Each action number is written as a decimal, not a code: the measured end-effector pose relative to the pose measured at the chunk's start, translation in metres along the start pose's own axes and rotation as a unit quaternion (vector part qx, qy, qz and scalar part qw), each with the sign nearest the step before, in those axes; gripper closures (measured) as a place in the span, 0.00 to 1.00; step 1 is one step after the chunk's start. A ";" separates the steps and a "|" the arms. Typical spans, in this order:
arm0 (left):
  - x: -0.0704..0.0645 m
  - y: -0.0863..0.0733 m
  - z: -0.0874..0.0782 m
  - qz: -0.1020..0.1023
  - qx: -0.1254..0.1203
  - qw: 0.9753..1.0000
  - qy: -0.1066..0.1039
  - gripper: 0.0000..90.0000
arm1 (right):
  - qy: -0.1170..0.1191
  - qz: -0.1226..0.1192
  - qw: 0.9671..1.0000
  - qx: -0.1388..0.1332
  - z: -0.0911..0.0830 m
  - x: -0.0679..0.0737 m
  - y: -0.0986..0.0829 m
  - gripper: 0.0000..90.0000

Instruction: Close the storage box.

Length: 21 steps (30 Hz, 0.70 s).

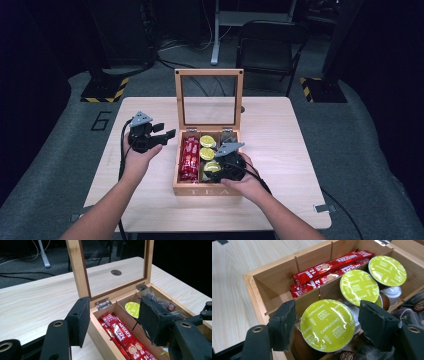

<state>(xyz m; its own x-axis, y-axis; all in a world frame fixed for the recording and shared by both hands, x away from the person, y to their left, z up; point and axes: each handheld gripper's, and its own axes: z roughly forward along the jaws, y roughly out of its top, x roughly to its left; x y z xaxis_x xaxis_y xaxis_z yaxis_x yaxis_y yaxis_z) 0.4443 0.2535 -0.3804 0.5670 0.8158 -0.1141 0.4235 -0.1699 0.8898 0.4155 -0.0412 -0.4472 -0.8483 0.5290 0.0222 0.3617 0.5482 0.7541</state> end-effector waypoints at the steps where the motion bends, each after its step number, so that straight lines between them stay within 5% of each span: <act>1: 0.000 0.000 0.000 0.000 -0.001 1.000 0.001 0.47 | -0.002 -0.002 1.000 0.000 0.001 0.001 0.000 0.33; 21: 0.001 -0.003 0.000 -0.003 0.002 1.000 0.001 0.47 | -0.008 -0.010 1.000 0.008 0.002 0.000 -0.005 0.41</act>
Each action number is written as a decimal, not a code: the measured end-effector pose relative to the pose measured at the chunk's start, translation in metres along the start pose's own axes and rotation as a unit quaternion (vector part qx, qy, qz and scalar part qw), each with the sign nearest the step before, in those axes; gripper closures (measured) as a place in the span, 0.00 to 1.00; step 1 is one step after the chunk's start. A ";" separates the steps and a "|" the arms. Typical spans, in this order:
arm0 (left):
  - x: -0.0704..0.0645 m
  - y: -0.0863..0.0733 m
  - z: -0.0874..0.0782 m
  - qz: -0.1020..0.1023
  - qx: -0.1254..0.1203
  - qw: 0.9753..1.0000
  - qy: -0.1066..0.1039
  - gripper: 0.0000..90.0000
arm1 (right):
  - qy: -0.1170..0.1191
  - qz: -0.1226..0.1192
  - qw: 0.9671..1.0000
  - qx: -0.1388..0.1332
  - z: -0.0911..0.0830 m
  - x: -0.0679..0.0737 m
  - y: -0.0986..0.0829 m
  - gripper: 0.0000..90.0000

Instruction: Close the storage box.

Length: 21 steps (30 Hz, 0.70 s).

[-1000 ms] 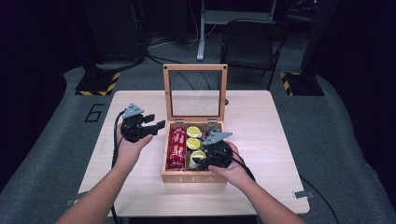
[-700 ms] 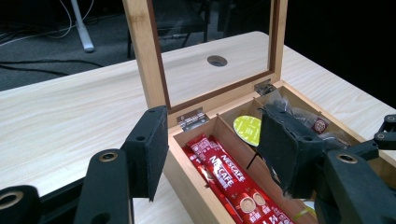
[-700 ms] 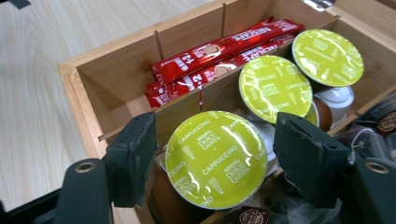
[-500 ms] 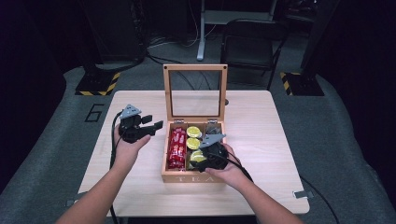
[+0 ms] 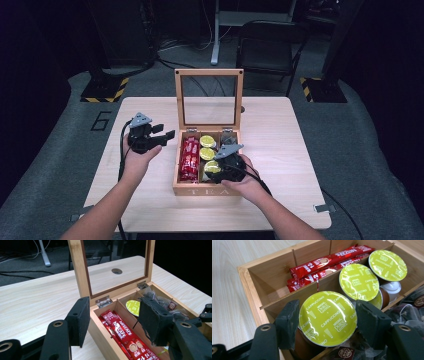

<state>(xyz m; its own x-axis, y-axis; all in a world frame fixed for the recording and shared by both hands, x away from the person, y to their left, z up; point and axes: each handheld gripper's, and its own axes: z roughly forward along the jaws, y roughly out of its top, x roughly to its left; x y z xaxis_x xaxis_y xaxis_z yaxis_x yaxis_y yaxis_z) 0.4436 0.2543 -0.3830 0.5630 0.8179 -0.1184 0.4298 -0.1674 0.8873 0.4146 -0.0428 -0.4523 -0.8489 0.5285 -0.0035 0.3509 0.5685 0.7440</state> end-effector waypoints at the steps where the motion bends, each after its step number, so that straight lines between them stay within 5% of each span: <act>1: 0.000 0.000 0.000 0.000 0.001 1.000 -0.001 0.47 | 0.001 0.002 1.000 0.000 -0.001 0.000 0.001 0.41; 12: 0.000 0.001 -0.001 0.000 -0.002 1.000 0.001 0.47 | -0.010 0.000 1.000 -0.028 -0.021 -0.004 0.011 0.41; 21: 0.002 -0.001 -0.003 -0.004 -0.002 1.000 0.006 0.47 | -0.040 0.024 0.998 -0.041 -0.046 -0.027 0.000 0.41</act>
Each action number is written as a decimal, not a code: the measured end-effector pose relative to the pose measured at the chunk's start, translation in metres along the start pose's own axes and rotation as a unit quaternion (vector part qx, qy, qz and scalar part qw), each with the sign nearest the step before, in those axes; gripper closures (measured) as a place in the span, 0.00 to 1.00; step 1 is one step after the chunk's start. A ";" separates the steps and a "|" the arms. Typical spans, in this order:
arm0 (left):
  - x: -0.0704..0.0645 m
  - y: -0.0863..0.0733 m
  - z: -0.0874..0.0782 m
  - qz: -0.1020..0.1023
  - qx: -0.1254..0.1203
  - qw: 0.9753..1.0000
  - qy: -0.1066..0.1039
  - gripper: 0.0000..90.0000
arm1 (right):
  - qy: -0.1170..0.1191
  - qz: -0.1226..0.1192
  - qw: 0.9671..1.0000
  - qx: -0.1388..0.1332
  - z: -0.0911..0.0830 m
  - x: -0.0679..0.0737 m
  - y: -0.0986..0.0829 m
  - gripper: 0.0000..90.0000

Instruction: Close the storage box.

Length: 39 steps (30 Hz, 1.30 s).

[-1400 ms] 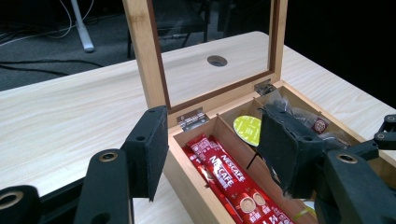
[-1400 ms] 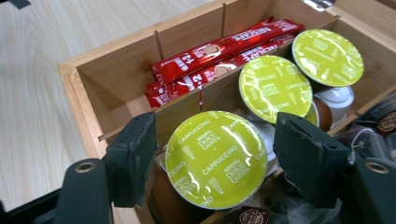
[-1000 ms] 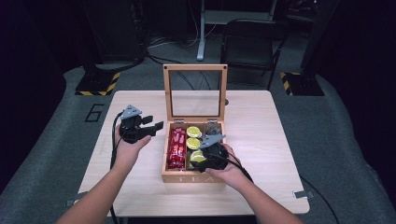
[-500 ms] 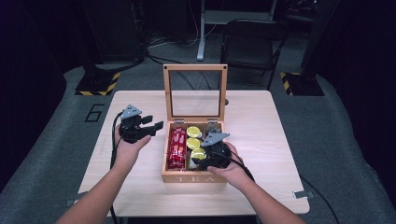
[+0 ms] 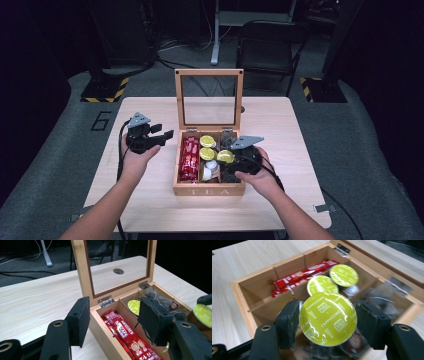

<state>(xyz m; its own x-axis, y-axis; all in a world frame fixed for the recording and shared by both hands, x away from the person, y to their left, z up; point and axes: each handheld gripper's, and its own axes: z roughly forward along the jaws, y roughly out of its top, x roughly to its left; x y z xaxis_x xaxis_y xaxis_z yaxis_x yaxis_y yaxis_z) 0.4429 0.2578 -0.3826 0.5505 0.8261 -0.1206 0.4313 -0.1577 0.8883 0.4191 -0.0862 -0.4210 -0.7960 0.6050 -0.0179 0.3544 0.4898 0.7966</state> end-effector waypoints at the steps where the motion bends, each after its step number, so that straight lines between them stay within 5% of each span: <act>1: 0.000 0.000 0.000 0.000 0.000 1.000 0.000 0.47 | -0.004 0.003 1.000 -0.001 -0.003 -0.003 -0.002 0.41; 17: 0.001 0.000 0.000 0.003 0.005 1.000 0.002 0.47 | -0.085 0.044 0.995 -0.002 -0.044 -0.046 -0.041 0.41; 39: 0.003 -0.003 -0.002 -0.002 0.005 1.000 0.007 0.47 | -0.155 0.105 0.982 0.015 -0.059 -0.068 -0.100 0.41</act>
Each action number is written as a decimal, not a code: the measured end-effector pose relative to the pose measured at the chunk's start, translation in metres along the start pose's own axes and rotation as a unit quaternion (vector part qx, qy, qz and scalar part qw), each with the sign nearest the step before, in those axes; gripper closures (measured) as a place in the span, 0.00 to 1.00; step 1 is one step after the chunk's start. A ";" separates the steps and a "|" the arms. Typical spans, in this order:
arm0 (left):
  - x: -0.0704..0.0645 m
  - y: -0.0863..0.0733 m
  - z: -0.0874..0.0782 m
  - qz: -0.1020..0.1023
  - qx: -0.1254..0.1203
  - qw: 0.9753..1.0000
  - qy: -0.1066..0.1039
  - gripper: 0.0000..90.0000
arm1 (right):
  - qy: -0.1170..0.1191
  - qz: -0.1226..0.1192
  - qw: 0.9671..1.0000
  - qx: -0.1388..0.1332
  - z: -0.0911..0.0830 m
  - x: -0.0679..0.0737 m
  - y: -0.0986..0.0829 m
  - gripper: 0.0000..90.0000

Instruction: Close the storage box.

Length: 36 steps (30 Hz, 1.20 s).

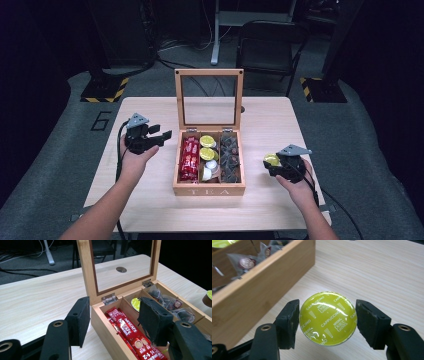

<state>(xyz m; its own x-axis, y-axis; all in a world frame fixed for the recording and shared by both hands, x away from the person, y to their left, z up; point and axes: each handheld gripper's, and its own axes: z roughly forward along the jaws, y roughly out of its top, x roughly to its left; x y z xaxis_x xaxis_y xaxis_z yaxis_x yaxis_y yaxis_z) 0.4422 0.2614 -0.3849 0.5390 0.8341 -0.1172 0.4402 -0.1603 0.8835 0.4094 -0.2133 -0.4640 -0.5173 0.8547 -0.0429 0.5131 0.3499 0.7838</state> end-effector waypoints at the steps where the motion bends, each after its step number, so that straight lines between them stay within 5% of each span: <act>1: 0.000 0.000 0.000 0.000 0.000 1.000 0.000 0.47 | -0.004 0.002 1.000 0.000 0.000 -0.001 -0.001 0.41; 17: 0.000 -0.002 0.000 0.000 0.003 1.000 0.001 0.47 | -0.050 0.042 0.998 0.013 0.009 -0.022 -0.028 0.41; 36: 0.000 -0.002 0.000 -0.001 0.005 1.000 -0.001 0.47 | -0.051 0.047 0.997 0.021 0.013 -0.025 -0.035 0.34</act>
<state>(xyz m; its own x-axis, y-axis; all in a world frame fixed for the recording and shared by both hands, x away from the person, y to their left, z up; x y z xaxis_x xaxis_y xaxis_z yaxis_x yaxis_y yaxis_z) 0.4411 0.2618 -0.3868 0.5400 0.8331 -0.1200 0.4477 -0.1635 0.8791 0.4137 -0.2421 -0.4984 -0.3946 0.9182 -0.0351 0.5857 0.2808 0.7604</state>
